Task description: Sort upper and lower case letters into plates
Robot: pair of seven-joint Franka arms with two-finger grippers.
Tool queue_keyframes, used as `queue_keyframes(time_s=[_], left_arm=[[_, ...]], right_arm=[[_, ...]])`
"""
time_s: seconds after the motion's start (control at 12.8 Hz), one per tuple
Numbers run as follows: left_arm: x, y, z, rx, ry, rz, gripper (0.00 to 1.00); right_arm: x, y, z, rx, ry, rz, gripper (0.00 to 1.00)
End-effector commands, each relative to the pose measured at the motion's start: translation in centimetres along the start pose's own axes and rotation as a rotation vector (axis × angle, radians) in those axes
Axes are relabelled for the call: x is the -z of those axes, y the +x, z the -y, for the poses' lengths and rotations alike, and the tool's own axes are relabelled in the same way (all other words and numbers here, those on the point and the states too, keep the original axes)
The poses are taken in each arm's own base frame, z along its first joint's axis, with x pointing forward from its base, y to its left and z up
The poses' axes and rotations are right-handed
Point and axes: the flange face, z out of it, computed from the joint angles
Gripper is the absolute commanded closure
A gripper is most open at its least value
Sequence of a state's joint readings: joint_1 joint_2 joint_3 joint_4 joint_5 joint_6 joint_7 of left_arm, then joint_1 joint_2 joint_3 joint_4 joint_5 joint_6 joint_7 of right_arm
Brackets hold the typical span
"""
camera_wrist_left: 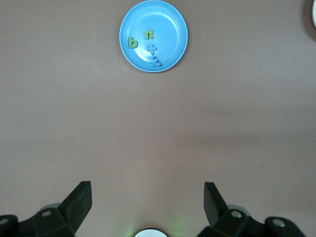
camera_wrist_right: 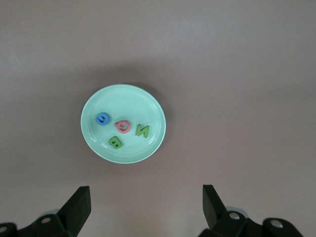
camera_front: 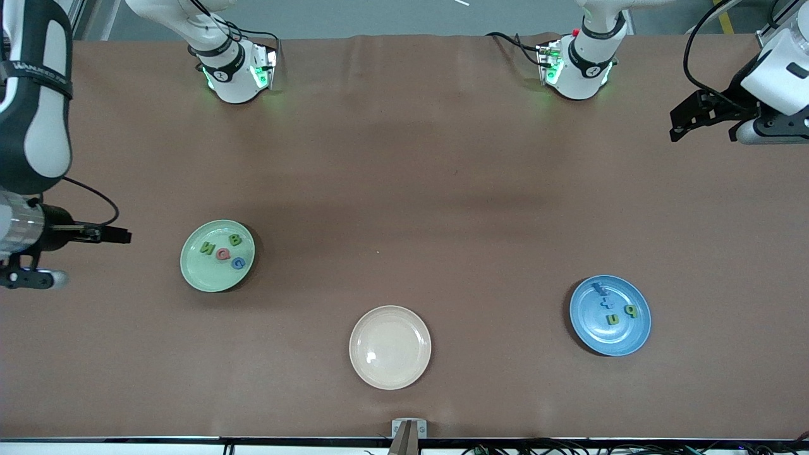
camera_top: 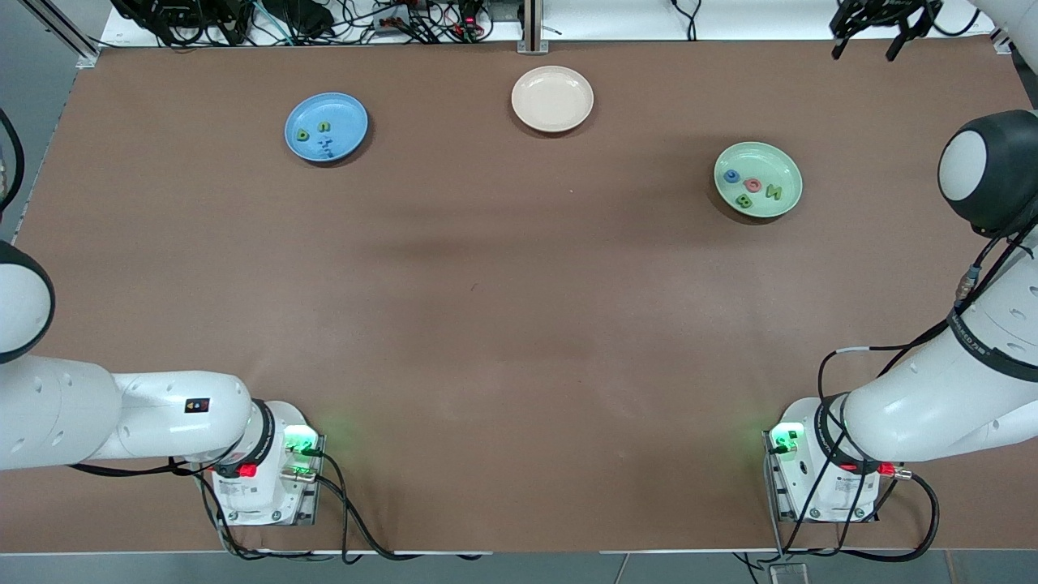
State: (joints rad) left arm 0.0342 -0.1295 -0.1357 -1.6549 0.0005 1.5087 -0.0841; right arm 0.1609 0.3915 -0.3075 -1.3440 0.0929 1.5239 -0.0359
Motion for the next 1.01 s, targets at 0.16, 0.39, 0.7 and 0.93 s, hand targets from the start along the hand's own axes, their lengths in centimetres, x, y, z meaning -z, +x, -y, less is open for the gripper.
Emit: queue_keyframes(time_s=[0.16, 0.39, 0.7, 0.93], left_arm=[[1.0, -1.0, 0.8, -0.005, -0.005, -0.028, 0.0], [1.2, -1.2, 0.8, -0.002, -0.004, -0.034, 0.0], [1.0, -1.2, 0.9, 0.02, -0.015, -0.027, 0.0], [0.9, -1.1, 1.3, 0.029, -0.017, -0.024, 0.0]], right_arm=[[3.2, -0.2, 0.6, 0.008, -0.004, -0.038, 0.0], [3.9, -0.9, 0.9, 0.012, 0.006, -0.036, 0.0], [4.2, -1.9, 2.6, 0.043, 0.011, -0.037, 0.0], [3.7, -4.1, 1.3, 0.035, 0.04, -0.042, 0.0]])
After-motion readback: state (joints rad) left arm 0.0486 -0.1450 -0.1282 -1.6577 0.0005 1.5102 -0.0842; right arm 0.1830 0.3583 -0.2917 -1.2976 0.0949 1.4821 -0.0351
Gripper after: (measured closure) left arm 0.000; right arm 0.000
